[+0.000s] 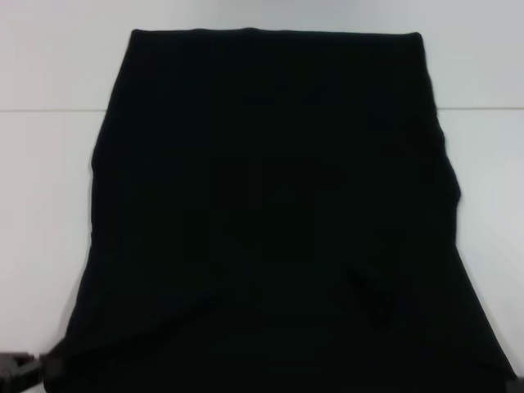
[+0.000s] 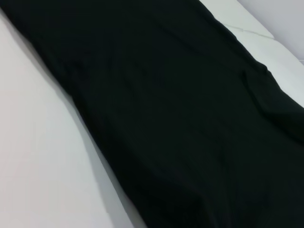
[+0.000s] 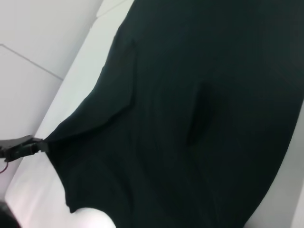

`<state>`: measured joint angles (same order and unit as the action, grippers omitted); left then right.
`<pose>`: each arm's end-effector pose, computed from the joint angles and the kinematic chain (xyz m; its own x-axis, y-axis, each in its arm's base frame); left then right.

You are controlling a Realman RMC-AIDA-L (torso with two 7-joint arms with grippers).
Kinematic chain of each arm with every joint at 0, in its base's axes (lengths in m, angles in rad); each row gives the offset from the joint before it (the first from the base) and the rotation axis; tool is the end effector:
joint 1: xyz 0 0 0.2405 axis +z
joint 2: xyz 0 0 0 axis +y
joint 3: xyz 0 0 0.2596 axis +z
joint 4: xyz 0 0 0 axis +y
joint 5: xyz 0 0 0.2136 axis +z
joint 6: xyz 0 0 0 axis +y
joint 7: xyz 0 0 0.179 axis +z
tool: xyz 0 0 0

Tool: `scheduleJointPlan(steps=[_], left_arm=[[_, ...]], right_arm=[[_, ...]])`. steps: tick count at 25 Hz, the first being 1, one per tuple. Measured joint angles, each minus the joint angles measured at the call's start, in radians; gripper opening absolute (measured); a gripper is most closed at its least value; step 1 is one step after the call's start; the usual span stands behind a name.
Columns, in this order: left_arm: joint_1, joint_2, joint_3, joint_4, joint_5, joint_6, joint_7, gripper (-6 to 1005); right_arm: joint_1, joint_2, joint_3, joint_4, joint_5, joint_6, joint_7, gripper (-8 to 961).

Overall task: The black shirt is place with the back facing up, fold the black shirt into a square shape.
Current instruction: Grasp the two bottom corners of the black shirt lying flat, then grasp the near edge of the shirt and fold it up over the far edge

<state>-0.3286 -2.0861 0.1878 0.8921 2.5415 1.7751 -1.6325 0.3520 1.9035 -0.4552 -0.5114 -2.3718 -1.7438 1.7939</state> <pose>-0.3770 0.2406 0.0265 0.5023 0.7688 0.3957 0.8614 -0.4846 -0.1518 0.3696 0.2434 0.0146 0.3537 -0.8815 -0.3128 -0.9097 -0.4020 0.1041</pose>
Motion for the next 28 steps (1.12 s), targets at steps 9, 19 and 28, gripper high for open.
scheduleJointPlan(steps=[9,19,28], left_arm=[[0.025,-0.006,-0.008,0.020,0.046,0.096,0.009,21],[-0.090,0.023,-0.030,-0.030,-0.016,0.072,-0.030,22],[-0.330,0.094,-0.035,-0.218,-0.109,-0.195,-0.090,22]], right_arm=[[-0.072,-0.012,-0.003,-0.006,-0.002,-0.078,-0.082,74],[0.013,-0.014,0.078,-0.026,0.003,-0.071,-0.092,74],[0.191,-0.012,0.235,-0.035,0.006,0.065,-0.073,73]])
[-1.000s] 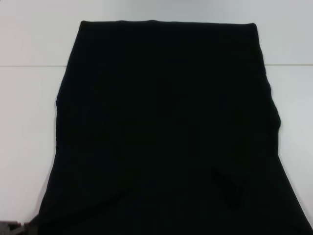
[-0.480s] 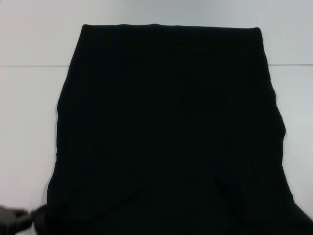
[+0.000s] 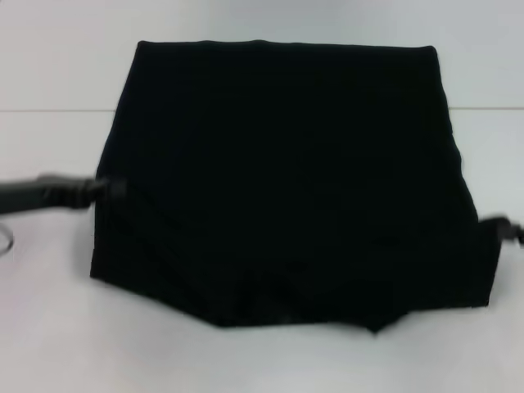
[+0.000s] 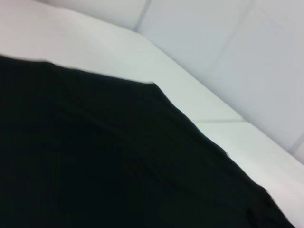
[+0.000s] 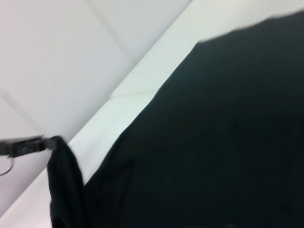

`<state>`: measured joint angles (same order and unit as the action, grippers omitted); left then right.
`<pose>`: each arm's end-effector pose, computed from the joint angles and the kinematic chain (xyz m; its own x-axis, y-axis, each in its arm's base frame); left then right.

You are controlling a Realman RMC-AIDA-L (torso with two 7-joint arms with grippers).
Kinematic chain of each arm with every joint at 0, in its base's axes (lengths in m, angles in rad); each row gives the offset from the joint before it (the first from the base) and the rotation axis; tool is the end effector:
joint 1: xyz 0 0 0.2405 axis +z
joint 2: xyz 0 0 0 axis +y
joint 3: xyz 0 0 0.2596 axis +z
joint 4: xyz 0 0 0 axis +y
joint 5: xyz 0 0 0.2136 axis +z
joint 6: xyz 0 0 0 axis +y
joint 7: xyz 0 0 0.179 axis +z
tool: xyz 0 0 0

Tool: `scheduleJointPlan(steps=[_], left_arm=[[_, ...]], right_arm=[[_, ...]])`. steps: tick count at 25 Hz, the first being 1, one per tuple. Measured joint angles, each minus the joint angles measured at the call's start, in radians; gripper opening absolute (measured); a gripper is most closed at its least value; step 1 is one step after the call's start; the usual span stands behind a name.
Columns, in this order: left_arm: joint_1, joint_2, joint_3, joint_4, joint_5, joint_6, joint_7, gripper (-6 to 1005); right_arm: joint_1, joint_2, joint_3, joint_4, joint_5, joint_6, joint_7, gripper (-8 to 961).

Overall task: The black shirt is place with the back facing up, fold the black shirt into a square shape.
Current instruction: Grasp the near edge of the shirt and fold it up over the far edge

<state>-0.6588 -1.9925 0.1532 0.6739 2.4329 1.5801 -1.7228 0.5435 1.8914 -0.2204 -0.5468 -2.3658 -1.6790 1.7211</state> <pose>-0.2976 0.3810 0.0390 0.5605 0.6203 0.5487 0.7970 -0.5840 -0.1539 0.3280 0.3383 0.0528 0.4895 -0.6902 -0.5330 -0.8301 -0.5560 -0.0425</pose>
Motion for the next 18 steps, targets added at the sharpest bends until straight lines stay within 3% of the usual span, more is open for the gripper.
scheduleJointPlan(steps=[6,10,18], left_arm=[[-0.107,0.004,0.005,-0.085,-0.014,-0.290,-0.013,22],[-0.158,-0.007,0.006,-0.121,-0.018,-0.463,-0.005,23],[-0.242,-0.011,0.034,-0.178,-0.023,-0.704,-0.002,23]], right_arm=[[0.106,0.011,0.009,0.053,0.008,0.243,0.033,73],[0.170,0.014,0.004,0.117,0.017,0.418,0.037,73],[0.281,0.035,0.002,0.161,0.023,0.661,0.047,73]])
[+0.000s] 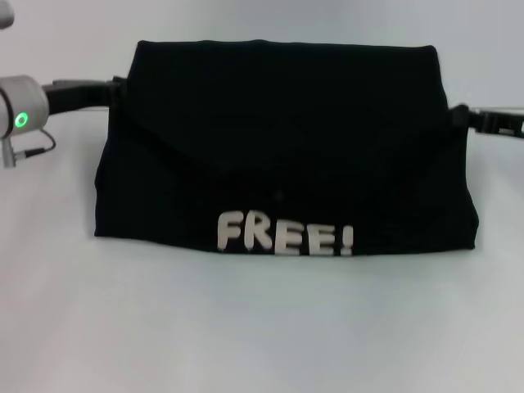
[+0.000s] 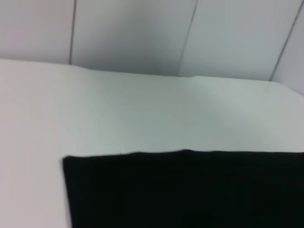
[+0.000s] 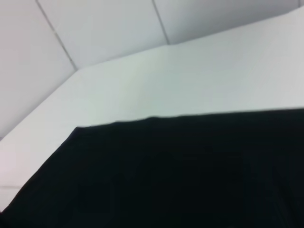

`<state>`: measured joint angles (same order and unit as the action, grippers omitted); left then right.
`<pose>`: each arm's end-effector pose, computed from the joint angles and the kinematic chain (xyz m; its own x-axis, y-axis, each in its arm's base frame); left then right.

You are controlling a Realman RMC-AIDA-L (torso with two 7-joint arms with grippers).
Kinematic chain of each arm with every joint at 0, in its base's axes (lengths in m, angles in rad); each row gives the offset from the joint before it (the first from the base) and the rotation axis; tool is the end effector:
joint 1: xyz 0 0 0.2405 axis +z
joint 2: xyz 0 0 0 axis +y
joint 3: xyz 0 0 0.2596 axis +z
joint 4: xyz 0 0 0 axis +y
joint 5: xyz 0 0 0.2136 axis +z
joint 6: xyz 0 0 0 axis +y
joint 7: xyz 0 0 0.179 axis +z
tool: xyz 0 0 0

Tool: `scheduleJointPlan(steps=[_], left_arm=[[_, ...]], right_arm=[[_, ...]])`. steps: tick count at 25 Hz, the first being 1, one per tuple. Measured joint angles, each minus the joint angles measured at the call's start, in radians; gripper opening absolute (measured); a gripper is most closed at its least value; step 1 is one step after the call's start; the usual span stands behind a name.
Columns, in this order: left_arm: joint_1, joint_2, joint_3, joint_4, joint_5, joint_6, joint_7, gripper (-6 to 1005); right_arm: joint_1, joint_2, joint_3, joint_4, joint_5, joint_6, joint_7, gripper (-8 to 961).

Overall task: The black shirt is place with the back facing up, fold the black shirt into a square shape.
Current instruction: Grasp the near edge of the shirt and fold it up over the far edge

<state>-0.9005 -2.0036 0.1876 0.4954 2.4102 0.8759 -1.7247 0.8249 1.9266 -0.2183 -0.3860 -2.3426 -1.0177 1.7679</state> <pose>-0.2688 0.5041 0.0334 0.6094 0.5011 0.6144 0.7923 -0.3563 -0.4952 0.2893 0.4757 0.0306 0.5001 -0.5856 -0.6380 -0.8649 -0.3735 -0.3352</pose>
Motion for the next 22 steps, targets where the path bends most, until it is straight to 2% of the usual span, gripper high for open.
scheduleJointPlan(steps=[7,15,17,20,22], left_arm=[[-0.053,-0.001,0.018,-0.018,-0.007,-0.125,0.001,21],[-0.052,-0.004,0.042,-0.116,-0.109,-0.262,0.104,22],[-0.042,-0.011,0.042,-0.172,-0.196,-0.327,0.211,22],[-0.034,-0.024,0.042,-0.181,-0.241,-0.344,0.259,23],[-0.028,-0.033,0.042,-0.181,-0.261,-0.346,0.282,23]], right_arm=[[0.061,0.000,-0.042,-0.012,0.003,0.088,0.073,73],[0.075,0.012,-0.071,0.050,0.006,0.215,0.076,73],[0.075,0.022,-0.073,0.064,0.005,0.245,0.071,73],[0.074,0.051,-0.073,0.064,0.006,0.288,0.070,73],[0.070,0.061,-0.074,0.061,0.007,0.305,0.070,73]])
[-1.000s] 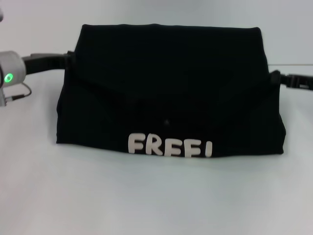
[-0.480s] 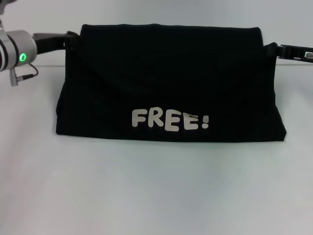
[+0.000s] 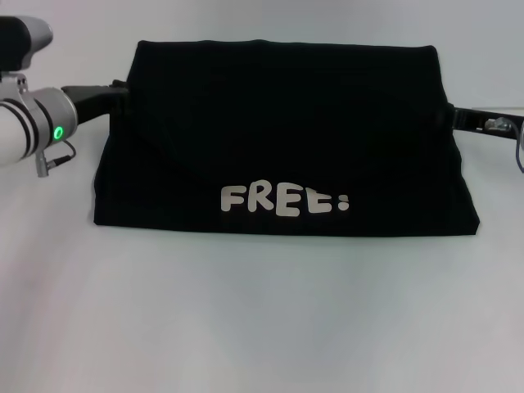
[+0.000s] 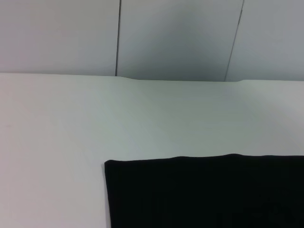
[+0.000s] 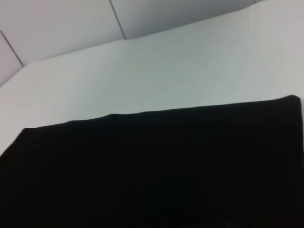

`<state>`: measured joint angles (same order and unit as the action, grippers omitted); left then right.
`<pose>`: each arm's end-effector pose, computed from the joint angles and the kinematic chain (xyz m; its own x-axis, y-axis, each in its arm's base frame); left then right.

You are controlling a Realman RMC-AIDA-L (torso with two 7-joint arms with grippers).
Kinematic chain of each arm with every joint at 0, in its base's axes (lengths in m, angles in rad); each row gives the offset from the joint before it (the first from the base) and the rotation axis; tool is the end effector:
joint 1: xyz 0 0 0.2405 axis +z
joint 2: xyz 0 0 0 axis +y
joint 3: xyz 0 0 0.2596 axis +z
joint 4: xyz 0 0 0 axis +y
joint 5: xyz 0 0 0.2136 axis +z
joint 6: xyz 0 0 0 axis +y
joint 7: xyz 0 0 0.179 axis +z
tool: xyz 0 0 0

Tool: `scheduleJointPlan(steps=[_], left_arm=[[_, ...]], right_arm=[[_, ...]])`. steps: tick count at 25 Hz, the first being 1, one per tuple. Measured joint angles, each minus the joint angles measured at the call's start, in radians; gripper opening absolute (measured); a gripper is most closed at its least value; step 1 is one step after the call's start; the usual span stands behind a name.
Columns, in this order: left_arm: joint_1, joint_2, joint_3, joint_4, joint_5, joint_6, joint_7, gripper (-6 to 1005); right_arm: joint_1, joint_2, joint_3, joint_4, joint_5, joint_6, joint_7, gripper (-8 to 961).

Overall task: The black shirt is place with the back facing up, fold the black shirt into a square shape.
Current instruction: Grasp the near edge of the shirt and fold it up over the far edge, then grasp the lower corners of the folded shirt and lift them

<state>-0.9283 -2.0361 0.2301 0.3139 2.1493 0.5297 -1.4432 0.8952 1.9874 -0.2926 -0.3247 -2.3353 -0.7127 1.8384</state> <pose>-0.2763 0.5175 0.0026 0.6370 0.4509 0.6252 0.7599 -0.2307 -0.6078 0.2837 0.4993 -0.0009 0.4730 -0.6010 -0.6442 -0.8751 -0.2355 -0.4228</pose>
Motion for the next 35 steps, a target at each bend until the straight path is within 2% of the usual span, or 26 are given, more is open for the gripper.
scheduleJointPlan(steps=[6,11,16,19,22,26,28,31,35], left_arm=[[0.007,-0.009,0.000,-0.001,-0.008,-0.003,0.037,132],[0.006,-0.009,0.000,0.001,-0.009,-0.042,0.033,227],[0.008,-0.003,0.000,0.008,-0.010,-0.066,-0.003,322],[0.024,0.000,0.008,0.036,-0.003,-0.046,-0.071,438],[0.071,-0.001,0.064,0.108,0.001,0.065,-0.178,583],[0.167,-0.017,0.159,0.247,0.002,0.309,-0.338,735],[0.211,-0.024,0.192,0.304,0.002,0.384,-0.386,811],[0.280,-0.033,0.240,0.389,0.002,0.492,-0.448,864],[0.330,-0.034,0.248,0.434,0.028,0.574,-0.531,900]], right_arm=[[-0.009,0.010,-0.002,-0.008,0.003,-0.007,-0.003,74],[-0.018,0.010,0.001,-0.039,0.005,-0.014,0.005,178],[-0.039,0.008,-0.001,-0.071,0.038,-0.046,0.013,423],[-0.058,-0.001,-0.002,-0.104,0.049,-0.106,0.041,666],[-0.080,-0.010,-0.002,-0.146,0.049,-0.202,0.073,697],[-0.115,-0.037,-0.002,-0.176,0.049,-0.364,0.120,737],[-0.133,-0.050,-0.002,-0.179,0.049,-0.427,0.131,758],[-0.157,-0.058,0.003,-0.180,0.049,-0.486,0.137,778],[-0.178,-0.052,0.003,-0.180,0.056,-0.496,0.138,776]])
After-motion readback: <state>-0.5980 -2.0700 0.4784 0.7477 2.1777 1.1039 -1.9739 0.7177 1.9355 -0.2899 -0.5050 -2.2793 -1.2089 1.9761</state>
